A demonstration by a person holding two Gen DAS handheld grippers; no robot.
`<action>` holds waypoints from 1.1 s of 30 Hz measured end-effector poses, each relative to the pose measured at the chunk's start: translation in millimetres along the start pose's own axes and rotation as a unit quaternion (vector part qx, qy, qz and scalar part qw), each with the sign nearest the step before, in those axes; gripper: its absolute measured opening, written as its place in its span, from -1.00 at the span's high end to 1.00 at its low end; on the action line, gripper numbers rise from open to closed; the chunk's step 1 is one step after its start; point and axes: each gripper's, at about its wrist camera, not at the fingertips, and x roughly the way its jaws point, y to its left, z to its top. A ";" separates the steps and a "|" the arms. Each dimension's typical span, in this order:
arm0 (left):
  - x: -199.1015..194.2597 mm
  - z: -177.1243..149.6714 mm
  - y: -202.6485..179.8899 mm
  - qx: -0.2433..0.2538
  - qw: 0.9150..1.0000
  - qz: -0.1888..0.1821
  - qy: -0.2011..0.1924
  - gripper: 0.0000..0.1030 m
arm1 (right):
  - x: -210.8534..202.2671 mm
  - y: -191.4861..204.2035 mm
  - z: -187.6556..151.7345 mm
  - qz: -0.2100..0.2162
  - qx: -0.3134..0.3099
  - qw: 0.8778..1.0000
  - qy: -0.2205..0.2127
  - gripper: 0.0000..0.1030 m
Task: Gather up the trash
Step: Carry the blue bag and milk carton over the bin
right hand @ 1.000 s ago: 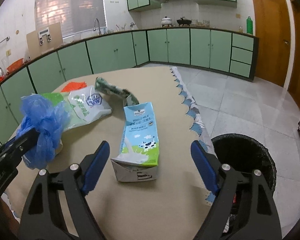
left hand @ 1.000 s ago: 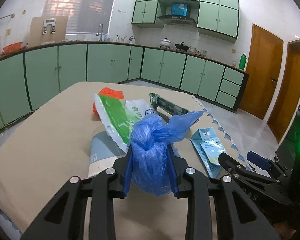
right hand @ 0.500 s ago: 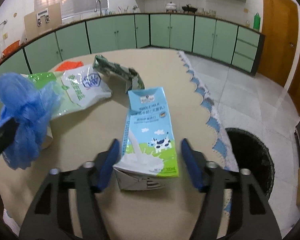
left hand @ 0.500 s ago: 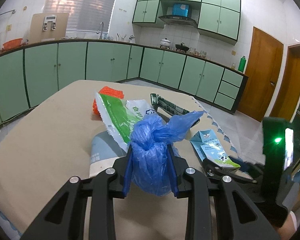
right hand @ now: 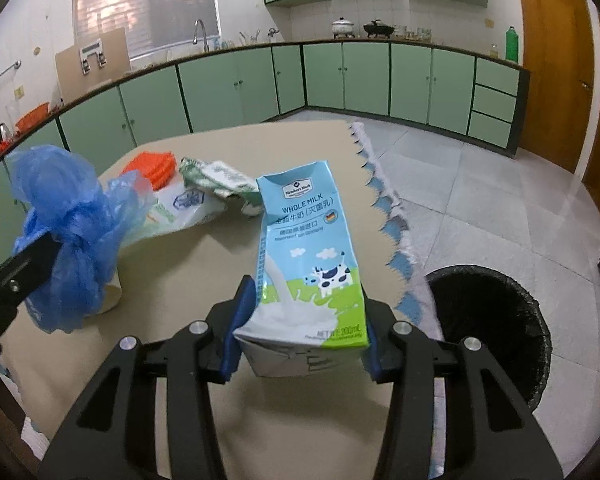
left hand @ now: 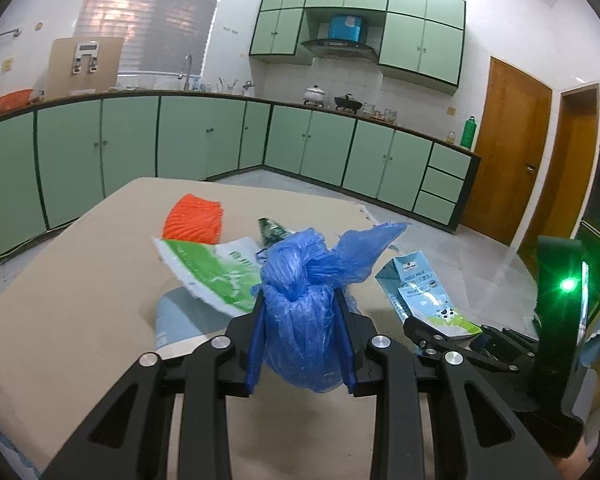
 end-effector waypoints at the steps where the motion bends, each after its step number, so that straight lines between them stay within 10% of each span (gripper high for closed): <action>1: -0.1 1.7 -3.4 0.001 1.000 -0.004 -0.001 0.41 | -4.4 -3.5 1.2 -0.002 0.003 1.000 -0.004 0.13; 33: 109.3 19.0 -218.0 0.085 0.983 -0.151 0.058 0.41 | -47.3 -217.4 -9.1 -0.155 0.108 0.981 -0.038 0.13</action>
